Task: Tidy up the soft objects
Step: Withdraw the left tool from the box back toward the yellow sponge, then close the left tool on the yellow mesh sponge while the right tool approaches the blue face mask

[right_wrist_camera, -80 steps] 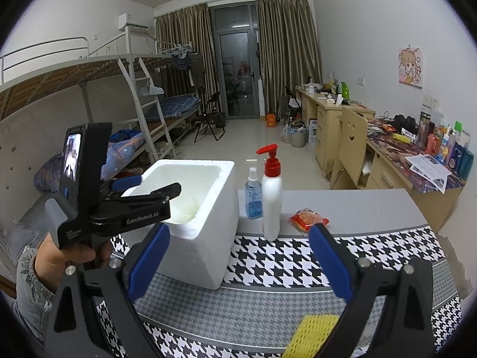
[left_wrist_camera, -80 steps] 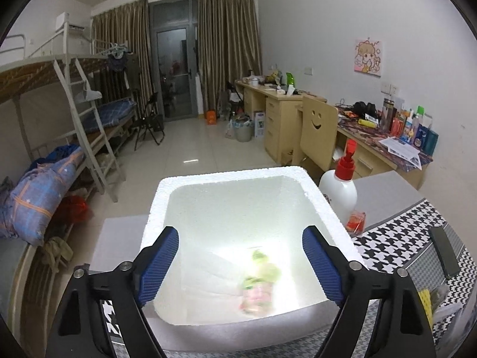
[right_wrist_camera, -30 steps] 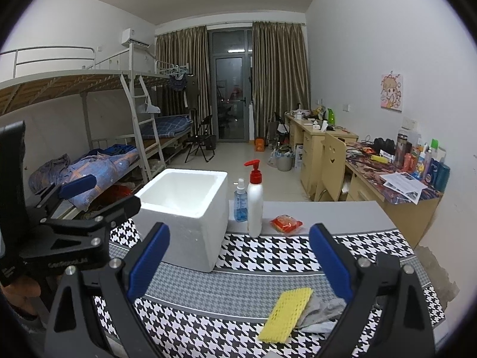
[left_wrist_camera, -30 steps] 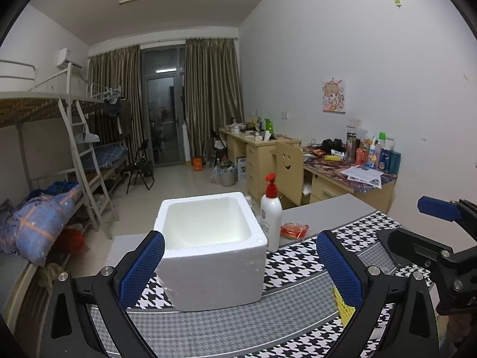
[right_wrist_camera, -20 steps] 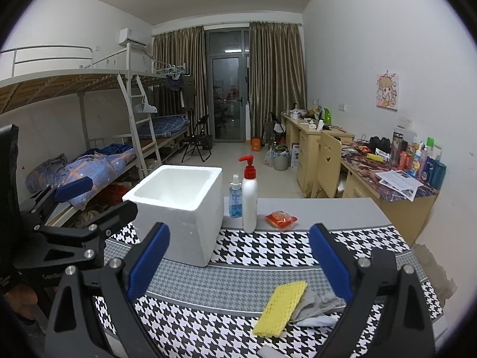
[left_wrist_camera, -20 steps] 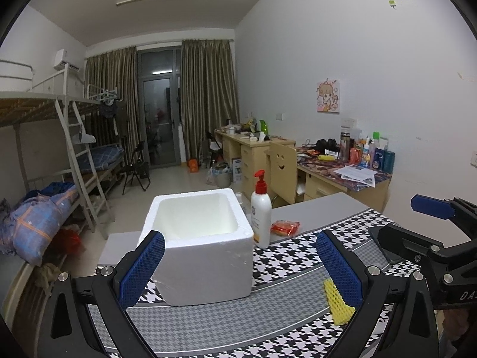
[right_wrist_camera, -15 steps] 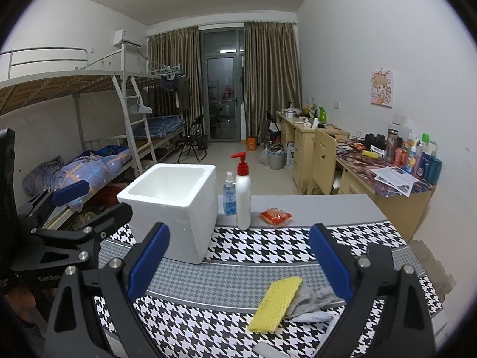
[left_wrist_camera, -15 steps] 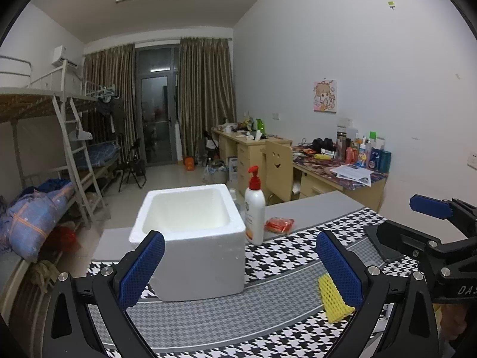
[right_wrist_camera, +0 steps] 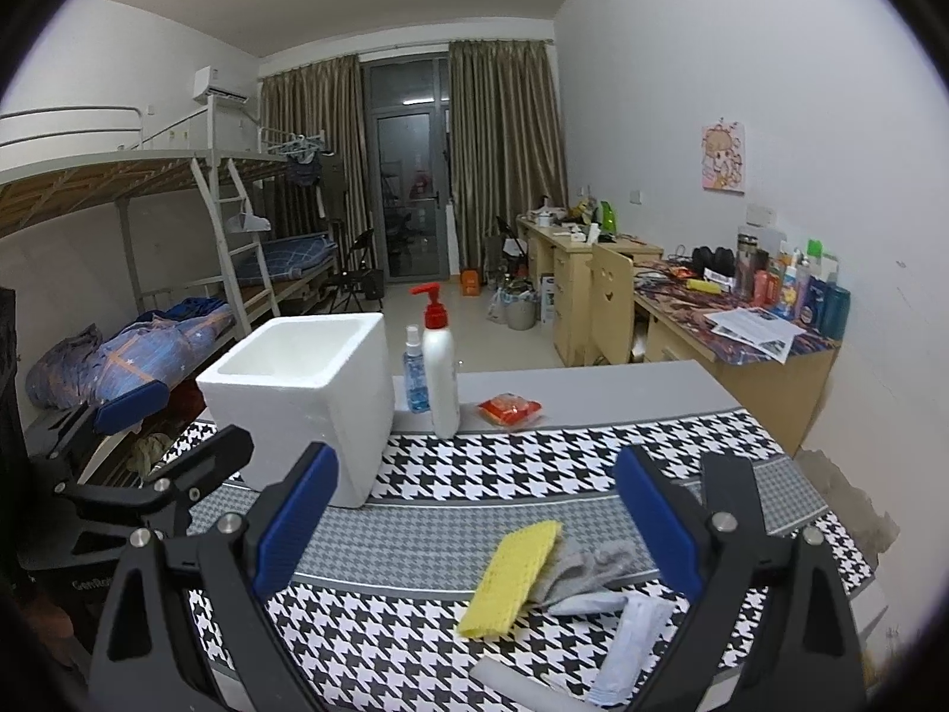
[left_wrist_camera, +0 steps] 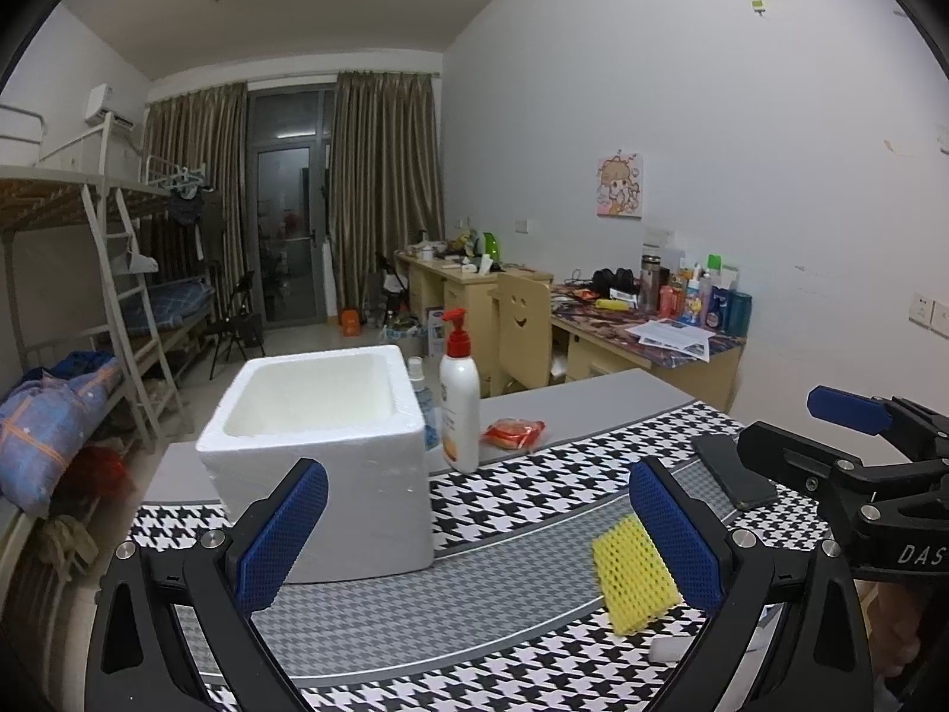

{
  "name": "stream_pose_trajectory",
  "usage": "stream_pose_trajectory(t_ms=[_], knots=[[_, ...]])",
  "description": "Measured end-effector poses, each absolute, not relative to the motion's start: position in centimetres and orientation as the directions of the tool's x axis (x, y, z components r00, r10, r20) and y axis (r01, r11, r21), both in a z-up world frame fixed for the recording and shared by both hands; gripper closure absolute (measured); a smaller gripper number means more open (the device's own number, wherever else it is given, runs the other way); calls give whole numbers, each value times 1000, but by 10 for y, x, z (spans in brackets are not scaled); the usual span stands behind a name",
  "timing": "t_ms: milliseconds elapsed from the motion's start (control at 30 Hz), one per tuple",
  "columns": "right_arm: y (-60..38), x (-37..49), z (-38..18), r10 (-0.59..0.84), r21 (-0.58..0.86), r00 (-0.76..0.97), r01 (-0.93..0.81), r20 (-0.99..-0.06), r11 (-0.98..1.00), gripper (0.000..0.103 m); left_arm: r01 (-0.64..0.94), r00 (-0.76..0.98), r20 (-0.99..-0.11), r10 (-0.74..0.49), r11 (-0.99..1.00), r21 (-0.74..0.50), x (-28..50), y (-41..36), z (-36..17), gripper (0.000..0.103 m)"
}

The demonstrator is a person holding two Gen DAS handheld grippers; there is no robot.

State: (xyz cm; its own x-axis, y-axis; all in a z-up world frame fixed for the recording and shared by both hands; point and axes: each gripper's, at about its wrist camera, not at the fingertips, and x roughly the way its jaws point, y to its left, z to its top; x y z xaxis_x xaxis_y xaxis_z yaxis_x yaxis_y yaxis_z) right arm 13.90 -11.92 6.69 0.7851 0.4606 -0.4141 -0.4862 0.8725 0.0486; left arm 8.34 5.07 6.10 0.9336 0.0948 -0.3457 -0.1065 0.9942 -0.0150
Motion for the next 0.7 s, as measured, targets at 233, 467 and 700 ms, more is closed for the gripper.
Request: stream_pose_trajectory(t_ms=[233,467,700], knots=[[-140,138,57,423,55,809,-441,-409,896,6,-78,934,-351,61,996,-34,86,38,51,1],[-154,137,48,389,52,825,-404,-410,913,6,-60,934,-354,50,998,-18,89,27,41,1],[-169,140,33,354,52,834,-368,-423,928,6,-20,928,-373,4,999,-40,95,13,28,1]])
